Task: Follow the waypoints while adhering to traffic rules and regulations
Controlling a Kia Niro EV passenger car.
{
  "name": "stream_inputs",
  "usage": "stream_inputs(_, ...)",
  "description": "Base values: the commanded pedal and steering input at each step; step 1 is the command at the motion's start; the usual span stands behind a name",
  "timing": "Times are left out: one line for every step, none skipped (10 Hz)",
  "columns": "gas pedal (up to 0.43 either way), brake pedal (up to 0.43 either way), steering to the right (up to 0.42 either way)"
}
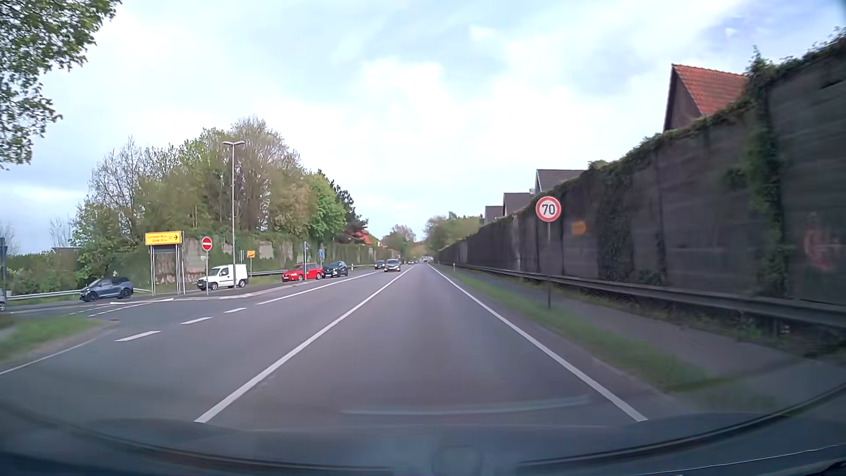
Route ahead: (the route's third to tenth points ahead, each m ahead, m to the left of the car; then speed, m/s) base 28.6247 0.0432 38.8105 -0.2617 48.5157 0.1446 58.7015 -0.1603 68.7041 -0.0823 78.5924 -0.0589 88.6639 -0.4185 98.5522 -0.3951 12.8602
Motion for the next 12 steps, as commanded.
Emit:
stream_inputs(0.197,0.0,0.003)
stream_inputs(0.197,0.0,0.001)
stream_inputs(0.197,0.0,0.001)
stream_inputs(0.197,0.0,-0.001)
stream_inputs(0.157,0.0,-0.004)
stream_inputs(0.157,0.0,-0.004)
stream_inputs(0.157,0.0,-0.003)
stream_inputs(0.157,0.0,-0.003)
stream_inputs(0.157,0.0,-0.003)
stream_inputs(0.157,0.0,-0.003)
stream_inputs(0.169,0.0,-0.003)
stream_inputs(0.169,0.0,-0.003)
